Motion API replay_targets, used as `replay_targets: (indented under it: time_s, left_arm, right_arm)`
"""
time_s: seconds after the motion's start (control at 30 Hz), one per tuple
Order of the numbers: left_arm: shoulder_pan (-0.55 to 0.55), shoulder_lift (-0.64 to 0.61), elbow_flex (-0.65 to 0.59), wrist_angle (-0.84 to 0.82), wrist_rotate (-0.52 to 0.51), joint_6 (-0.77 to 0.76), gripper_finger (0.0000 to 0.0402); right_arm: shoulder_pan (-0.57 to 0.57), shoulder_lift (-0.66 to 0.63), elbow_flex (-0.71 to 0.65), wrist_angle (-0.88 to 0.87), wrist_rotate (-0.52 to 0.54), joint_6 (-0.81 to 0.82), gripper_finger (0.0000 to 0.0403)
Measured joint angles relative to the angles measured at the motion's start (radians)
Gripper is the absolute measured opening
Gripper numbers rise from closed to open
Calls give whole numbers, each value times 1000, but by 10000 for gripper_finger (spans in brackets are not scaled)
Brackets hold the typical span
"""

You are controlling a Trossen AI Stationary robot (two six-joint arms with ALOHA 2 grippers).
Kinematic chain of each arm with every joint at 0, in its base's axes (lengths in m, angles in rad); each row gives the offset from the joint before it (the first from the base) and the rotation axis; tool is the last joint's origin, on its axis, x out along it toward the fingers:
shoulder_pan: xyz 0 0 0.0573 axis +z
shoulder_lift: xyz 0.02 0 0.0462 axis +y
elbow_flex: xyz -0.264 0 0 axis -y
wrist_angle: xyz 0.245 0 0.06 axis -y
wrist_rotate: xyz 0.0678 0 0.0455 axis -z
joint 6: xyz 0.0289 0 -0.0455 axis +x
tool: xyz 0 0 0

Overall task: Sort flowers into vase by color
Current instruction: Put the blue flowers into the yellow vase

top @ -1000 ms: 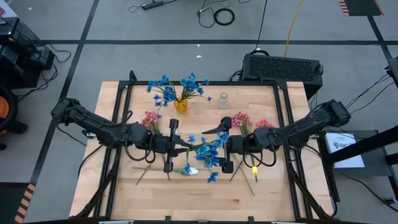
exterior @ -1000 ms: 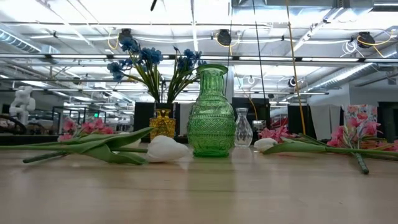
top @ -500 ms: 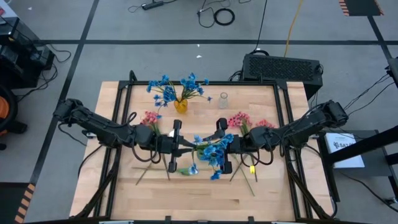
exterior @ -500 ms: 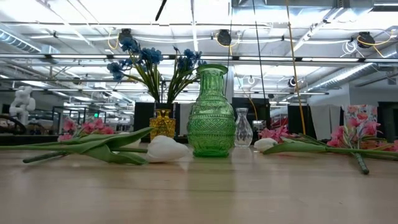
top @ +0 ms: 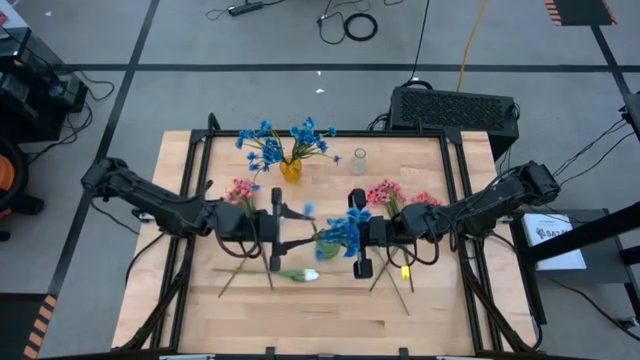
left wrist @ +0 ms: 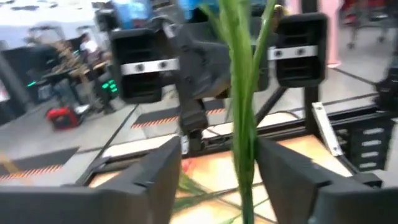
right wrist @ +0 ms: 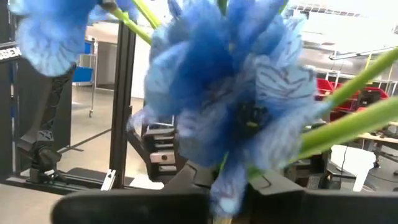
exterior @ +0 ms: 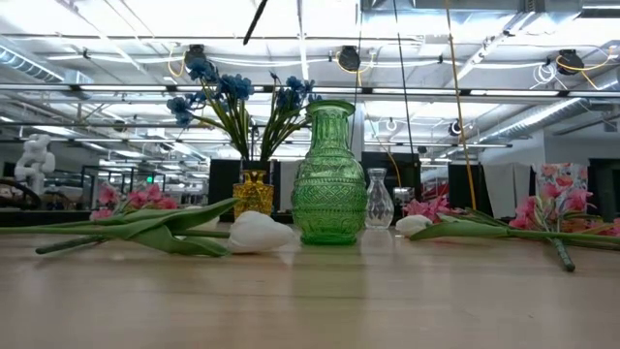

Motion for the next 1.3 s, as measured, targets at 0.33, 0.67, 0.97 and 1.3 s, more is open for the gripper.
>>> replay_targets:
  time_s: [0.33, 0.67, 0.97, 1.3]
  left_arm:
    - [-45, -10, 38, -52, -45, -183, 301]
    - [-8, 125, 206, -286, -138, -230, 318]
    - [-8, 150, 243, -274, -167, -200, 296]
    - [-15, 146, 245, -288, -170, -181, 201]
  right_arm:
    - [-17, 0, 0, -23, 3, 4, 12]
    - [-34, 0, 0, -50, 3, 17, 12]
    - [-39, 0, 0, -72, 28, 5, 12]
    - [-39, -1, 15, -112, 55, 9, 12]
